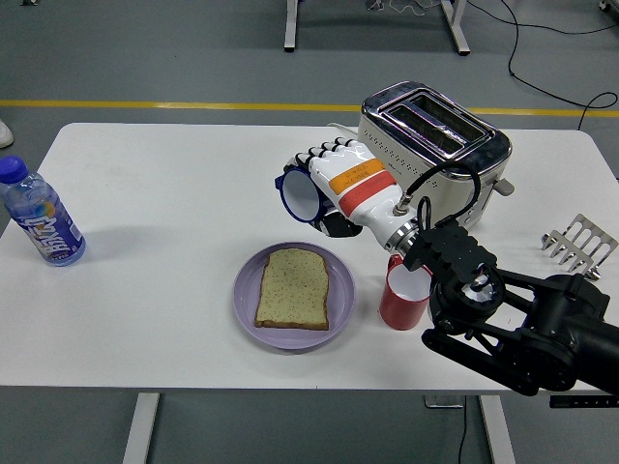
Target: Pick up the cup,pour liquid into bread,place the cup on the desk
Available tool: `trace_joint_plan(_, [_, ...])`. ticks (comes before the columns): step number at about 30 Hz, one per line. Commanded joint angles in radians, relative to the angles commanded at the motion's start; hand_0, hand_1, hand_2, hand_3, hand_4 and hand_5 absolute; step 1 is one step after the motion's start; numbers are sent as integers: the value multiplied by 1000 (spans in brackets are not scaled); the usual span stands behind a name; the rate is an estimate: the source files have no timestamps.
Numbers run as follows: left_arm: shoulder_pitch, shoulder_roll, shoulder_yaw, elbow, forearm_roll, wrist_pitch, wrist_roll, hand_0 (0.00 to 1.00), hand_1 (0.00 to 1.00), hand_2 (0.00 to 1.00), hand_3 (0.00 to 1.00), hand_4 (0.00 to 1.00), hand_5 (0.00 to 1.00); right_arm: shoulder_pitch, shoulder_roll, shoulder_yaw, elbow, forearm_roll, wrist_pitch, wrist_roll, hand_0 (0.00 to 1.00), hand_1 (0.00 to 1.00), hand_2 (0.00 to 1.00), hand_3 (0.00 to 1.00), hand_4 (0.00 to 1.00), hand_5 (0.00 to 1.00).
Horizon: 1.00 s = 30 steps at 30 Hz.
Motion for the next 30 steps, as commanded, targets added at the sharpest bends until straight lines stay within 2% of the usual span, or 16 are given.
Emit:
trace_joint_plan(13, [-1, 0, 0, 1, -1, -1, 0, 690, 756, 773, 611, 396, 998, -5, -1, -4, 5, 167, -1, 21, 374, 381, 517, 520, 729, 2])
trace_joint_plan(22, [-1, -1, -5, 2, 6, -1, 2, 690, 756, 773, 611, 396, 998, -6, -4, 2, 9, 227, -10, 41, 384, 387, 516, 521, 728, 2])
trace_joint_plan(30, [-1, -1, -6, 2, 6, -1, 1, 690, 756, 773, 611, 396, 998, -10, -11, 18, 19, 317, 1, 65, 384, 387, 517, 521, 729, 2])
